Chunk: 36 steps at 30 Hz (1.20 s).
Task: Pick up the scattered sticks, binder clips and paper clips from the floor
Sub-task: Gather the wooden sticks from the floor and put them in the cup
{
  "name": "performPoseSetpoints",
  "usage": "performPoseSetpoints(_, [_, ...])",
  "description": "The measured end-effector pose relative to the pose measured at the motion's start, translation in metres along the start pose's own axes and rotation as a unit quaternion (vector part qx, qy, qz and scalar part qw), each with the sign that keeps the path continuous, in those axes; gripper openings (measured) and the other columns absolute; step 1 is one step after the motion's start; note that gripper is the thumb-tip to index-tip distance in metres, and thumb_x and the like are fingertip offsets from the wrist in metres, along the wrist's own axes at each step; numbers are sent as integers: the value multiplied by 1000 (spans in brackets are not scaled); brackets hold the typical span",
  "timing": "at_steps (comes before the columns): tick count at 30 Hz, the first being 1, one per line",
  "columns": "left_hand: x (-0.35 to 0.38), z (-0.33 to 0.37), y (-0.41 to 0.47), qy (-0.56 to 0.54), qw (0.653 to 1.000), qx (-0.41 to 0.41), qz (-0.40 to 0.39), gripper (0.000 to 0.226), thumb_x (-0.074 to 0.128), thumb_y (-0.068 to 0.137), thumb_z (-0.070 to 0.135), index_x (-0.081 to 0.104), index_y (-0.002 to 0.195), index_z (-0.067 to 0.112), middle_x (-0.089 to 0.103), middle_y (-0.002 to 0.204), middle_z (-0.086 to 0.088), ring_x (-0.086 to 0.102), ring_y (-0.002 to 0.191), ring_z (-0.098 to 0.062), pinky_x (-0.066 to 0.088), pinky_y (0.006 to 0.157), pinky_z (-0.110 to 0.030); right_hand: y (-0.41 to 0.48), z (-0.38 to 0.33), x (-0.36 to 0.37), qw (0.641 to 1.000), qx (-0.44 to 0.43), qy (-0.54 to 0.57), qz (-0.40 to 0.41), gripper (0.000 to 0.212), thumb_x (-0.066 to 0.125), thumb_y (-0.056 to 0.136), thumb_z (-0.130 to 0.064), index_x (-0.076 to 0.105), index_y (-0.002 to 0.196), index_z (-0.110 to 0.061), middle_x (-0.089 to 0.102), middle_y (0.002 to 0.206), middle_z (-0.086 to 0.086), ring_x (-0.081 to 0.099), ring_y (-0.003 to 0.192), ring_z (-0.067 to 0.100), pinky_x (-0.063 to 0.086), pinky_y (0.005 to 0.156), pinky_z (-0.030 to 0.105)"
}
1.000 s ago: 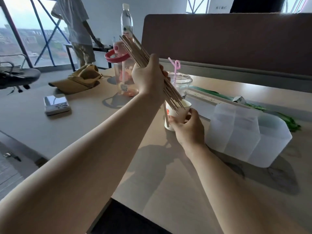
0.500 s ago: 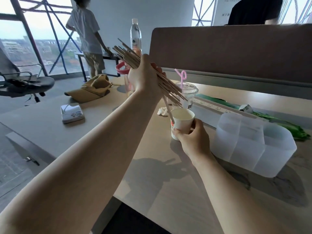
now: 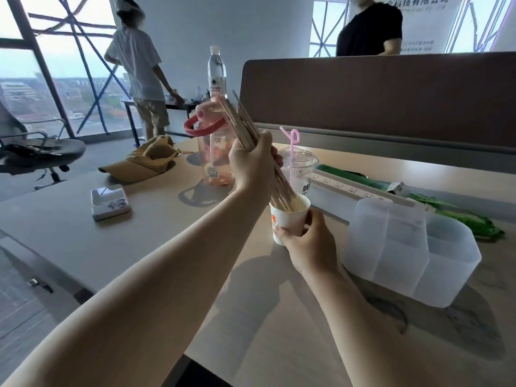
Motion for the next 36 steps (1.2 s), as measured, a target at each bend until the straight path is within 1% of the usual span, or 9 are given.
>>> performPoseSetpoints(5, [-5, -16, -8, 105, 992, 25, -71, 12, 61, 86, 6, 54, 77, 9, 55, 57, -4, 54, 47, -14, 54, 55, -33, -1, -3, 2, 1000, -18, -21, 10, 55, 79, 71, -41, 52, 111, -16, 66, 111, 2, 63, 97, 22, 46, 78, 26])
performPoseSetpoints(11, [-6, -25, -11, 92, 992, -6, -90, 8, 63, 87, 13, 58, 81, 13, 60, 68, -2, 61, 59, -15, 57, 66, -34, -1, -1, 1, 999, -15, -26, 12, 56, 78, 72, -44, 51, 113, -19, 66, 113, 0, 63, 97, 19, 48, 80, 27])
performPoseSetpoints(15, [-7, -29, -10, 89, 991, -6, -96, 14, 65, 88, 24, 56, 90, 13, 62, 76, -3, 63, 63, -13, 57, 65, -29, -1, -3, 1, 999, -21, -37, 14, 60, 76, 73, -46, 50, 119, -19, 65, 117, 0, 63, 100, 19, 50, 85, 29])
performPoseSetpoints(18, [-6, -31, -12, 92, 991, -2, -101, 21, 65, 87, 34, 49, 95, 24, 62, 91, -5, 65, 76, -15, 57, 69, -29, -1, -3, 1, 999, -21, -43, 17, 62, 76, 73, -45, 50, 121, -17, 64, 119, 1, 63, 103, 20, 50, 88, 29])
performPoseSetpoints(20, [-6, -29, -13, 81, 992, -6, -96, 19, 64, 87, 38, 49, 93, 28, 62, 96, -6, 64, 85, -21, 57, 77, -33, -1, -2, 1, 999, -23, -44, 20, 62, 77, 73, -45, 50, 121, -17, 64, 120, 1, 63, 103, 20, 49, 88, 29])
performPoseSetpoints(25, [-5, -26, -15, 57, 993, -25, -96, 18, 56, 92, 38, 60, 91, 21, 64, 85, 3, 63, 76, -12, 53, 74, -27, 0, -2, 2, 998, -25, -44, 21, 62, 77, 72, -47, 51, 120, -18, 64, 118, 0, 63, 100, 19, 52, 89, 31])
performPoseSetpoints(31, [-4, -25, -17, 43, 996, -30, -68, 11, 43, 97, 44, 45, 93, 34, 63, 104, -5, 62, 86, -16, 51, 85, -39, 0, 0, 3, 998, -26, -42, 24, 63, 78, 70, -47, 51, 119, -18, 64, 117, -1, 63, 100, 19, 53, 87, 31])
performPoseSetpoints(33, [-6, -27, -17, 28, 999, -19, -41, 23, 42, 97, 44, 55, 94, 25, 64, 105, -10, 61, 91, -18, 49, 89, -40, 0, 0, 4, 999, -23, -38, 24, 61, 78, 70, -46, 51, 118, -19, 65, 116, -1, 63, 99, 19, 53, 86, 32])
performPoseSetpoints(36, [-8, -28, -15, 17, 1000, -7, -2, 38, 44, 97, 44, 62, 94, 11, 66, 99, -10, 60, 91, -17, 45, 82, -29, 0, 1, 4, 999, -18, -35, 22, 59, 78, 71, -46, 51, 116, -19, 65, 114, -2, 63, 99, 20, 52, 85, 34])
Point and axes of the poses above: each hand's wrist, its own y-axis towards the middle knuckle, its own x-axis out of the palm, z = x × y, the point moved 2 cm from there along y, towards the middle knuckle
